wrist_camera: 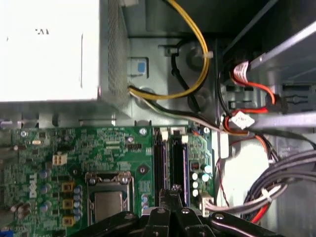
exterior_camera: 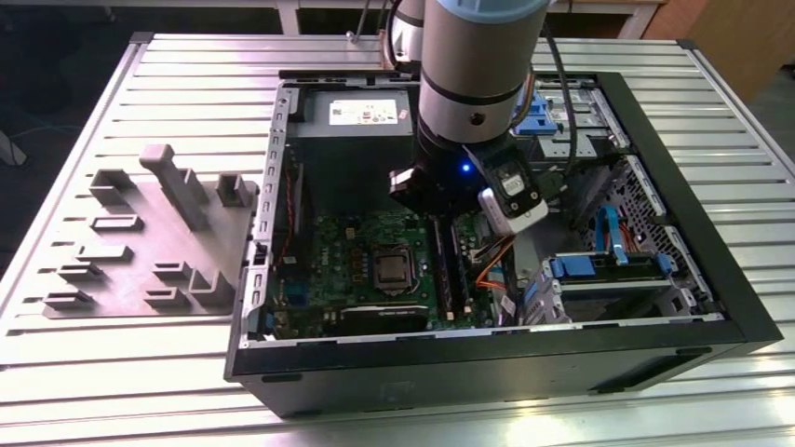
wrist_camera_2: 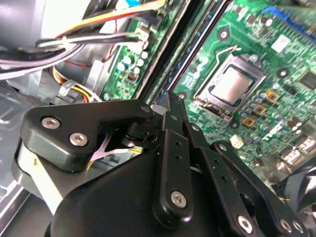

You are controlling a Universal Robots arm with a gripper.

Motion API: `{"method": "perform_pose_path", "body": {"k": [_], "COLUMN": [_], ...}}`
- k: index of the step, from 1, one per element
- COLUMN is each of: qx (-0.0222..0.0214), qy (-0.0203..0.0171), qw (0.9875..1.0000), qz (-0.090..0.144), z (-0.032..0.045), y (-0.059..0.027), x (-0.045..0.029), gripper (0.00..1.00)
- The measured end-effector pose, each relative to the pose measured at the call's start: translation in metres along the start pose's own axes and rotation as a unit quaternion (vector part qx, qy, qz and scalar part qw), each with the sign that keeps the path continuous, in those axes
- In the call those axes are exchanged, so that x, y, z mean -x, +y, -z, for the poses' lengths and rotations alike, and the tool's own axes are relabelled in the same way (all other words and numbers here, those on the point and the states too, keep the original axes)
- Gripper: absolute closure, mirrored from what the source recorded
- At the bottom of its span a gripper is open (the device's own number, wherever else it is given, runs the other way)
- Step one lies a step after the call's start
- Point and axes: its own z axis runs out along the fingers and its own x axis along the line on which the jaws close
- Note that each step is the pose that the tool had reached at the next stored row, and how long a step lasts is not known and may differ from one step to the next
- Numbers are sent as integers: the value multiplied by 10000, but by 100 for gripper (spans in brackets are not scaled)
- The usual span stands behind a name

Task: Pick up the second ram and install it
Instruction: 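Press down the second ram until it locks into place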

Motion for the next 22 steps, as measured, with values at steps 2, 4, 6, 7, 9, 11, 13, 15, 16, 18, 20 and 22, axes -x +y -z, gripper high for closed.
{"method": "perform_pose_path", "body": {"k": [2, 4, 6, 7, 9, 11, 13, 15, 16, 18, 20, 22], "qx": [0, 1, 0, -1, 0, 0, 1, 1, 0, 1, 1, 1], "qy": [0, 0, 0, 0, 0, 0, 0, 0, 0, 0, 0, 0], "qw": [10000, 10000, 10000, 10000, 10000, 10000, 10000, 10000, 10000, 10000, 10000, 10000], "qz": [0, 1, 0, 0, 0, 0, 0, 0, 0, 0, 0, 1], "z": [-11, -35, -68, -83, -103, -121, -150, -175, -183, -195, -213, -229], "y": [47, 61, 73, 84, 112, 137, 156, 164, 169, 178, 193, 204], "x": [-2, -2, -5, -6, -8, -9, -11, -13, -13, -14, -17, -20], "gripper": [90, 90, 90, 90, 90, 90, 90, 90, 90, 90, 90, 90]}}
